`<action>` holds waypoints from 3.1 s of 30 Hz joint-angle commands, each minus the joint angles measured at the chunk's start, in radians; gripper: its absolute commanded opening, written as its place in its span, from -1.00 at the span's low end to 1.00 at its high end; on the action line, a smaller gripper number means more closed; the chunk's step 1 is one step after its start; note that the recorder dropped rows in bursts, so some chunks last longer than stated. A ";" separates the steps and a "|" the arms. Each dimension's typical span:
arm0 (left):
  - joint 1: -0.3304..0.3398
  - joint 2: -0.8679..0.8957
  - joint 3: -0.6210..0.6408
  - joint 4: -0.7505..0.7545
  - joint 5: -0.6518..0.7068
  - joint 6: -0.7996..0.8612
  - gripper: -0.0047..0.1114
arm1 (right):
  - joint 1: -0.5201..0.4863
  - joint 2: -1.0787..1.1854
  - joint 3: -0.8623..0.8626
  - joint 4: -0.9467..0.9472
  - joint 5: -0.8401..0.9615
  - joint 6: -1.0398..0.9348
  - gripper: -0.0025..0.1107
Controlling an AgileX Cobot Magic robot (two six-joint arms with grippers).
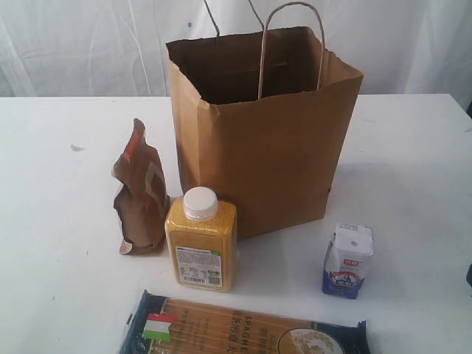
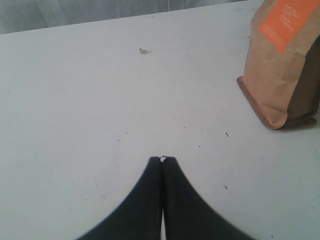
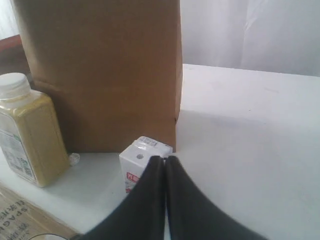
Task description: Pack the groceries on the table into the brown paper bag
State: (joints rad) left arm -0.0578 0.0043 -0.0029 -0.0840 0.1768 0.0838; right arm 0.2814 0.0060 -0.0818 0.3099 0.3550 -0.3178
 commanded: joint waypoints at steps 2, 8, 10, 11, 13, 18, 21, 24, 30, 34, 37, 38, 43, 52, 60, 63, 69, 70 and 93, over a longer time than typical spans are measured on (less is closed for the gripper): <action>-0.006 -0.004 0.003 -0.004 -0.005 0.001 -0.92 | -0.013 -0.006 0.021 0.019 -0.003 -0.016 -0.96; -0.006 -0.004 0.003 -0.004 -0.005 0.001 -0.92 | -0.013 -0.006 0.024 0.033 0.011 0.034 -0.96; -0.006 -0.004 0.003 -0.004 -0.005 0.001 -0.92 | -0.013 -0.006 0.024 0.033 0.011 0.034 -0.96; -0.006 -0.004 0.003 -0.004 -0.005 0.001 -0.92 | -0.013 -0.006 0.024 0.033 0.011 0.034 -0.96; -0.006 -0.004 0.003 -0.004 -0.005 0.001 -0.92 | -0.013 -0.006 0.024 0.031 0.012 0.034 -0.96; -0.006 -0.004 0.003 -0.004 -0.005 0.001 -0.92 | -0.013 -0.006 0.024 0.031 0.012 0.034 -0.96; -0.006 -0.004 0.003 -0.004 -0.005 0.001 -0.92 | -0.013 -0.006 0.024 0.031 0.012 0.034 -0.96; -0.006 -0.004 0.003 -0.004 -0.005 0.001 -0.92 | -0.013 -0.006 0.024 0.031 0.012 0.034 -0.96; -0.006 -0.004 0.003 -0.004 -0.005 0.001 -0.92 | -0.013 -0.006 0.024 0.031 0.012 0.034 -0.96; -0.006 -0.004 0.003 -0.004 -0.005 0.001 -0.92 | -0.013 -0.006 0.024 0.031 0.010 0.034 -0.96; -0.006 -0.004 0.003 -0.004 -0.005 0.001 -0.92 | -0.013 -0.006 0.024 0.031 0.010 0.034 -0.96; -0.006 -0.004 0.003 -0.004 -0.005 0.001 -0.92 | -0.013 -0.006 0.024 0.031 0.010 0.034 -0.96; -0.006 -0.004 0.003 -0.004 -0.005 0.001 -0.92 | -0.013 -0.006 0.024 0.031 0.010 0.034 -0.96; -0.006 -0.004 0.003 -0.004 -0.005 0.001 -0.92 | -0.013 -0.006 0.024 0.031 0.010 0.034 -0.96; -0.006 -0.004 0.003 -0.004 -0.014 0.001 -0.92 | -0.013 -0.006 0.024 0.031 0.010 0.034 -0.96; -0.006 -0.004 0.003 -0.109 -0.062 -0.072 -0.92 | -0.013 -0.006 0.024 0.031 0.010 0.034 -0.96; -0.006 -0.004 0.003 -0.474 -0.190 -0.437 -0.92 | -0.013 -0.006 0.024 0.031 0.010 0.034 -0.96; -0.006 -0.004 0.003 -0.500 -0.203 -0.482 -0.92 | -0.013 -0.006 0.024 0.031 0.010 0.034 -0.96; -0.006 0.029 -0.646 -0.520 0.384 0.129 -0.92 | -0.013 -0.006 0.024 0.031 0.010 0.034 -0.96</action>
State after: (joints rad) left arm -0.0578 0.0042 -0.5619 -0.6050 0.3943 0.0585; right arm 0.2729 0.0060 -0.0634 0.3368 0.3693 -0.2886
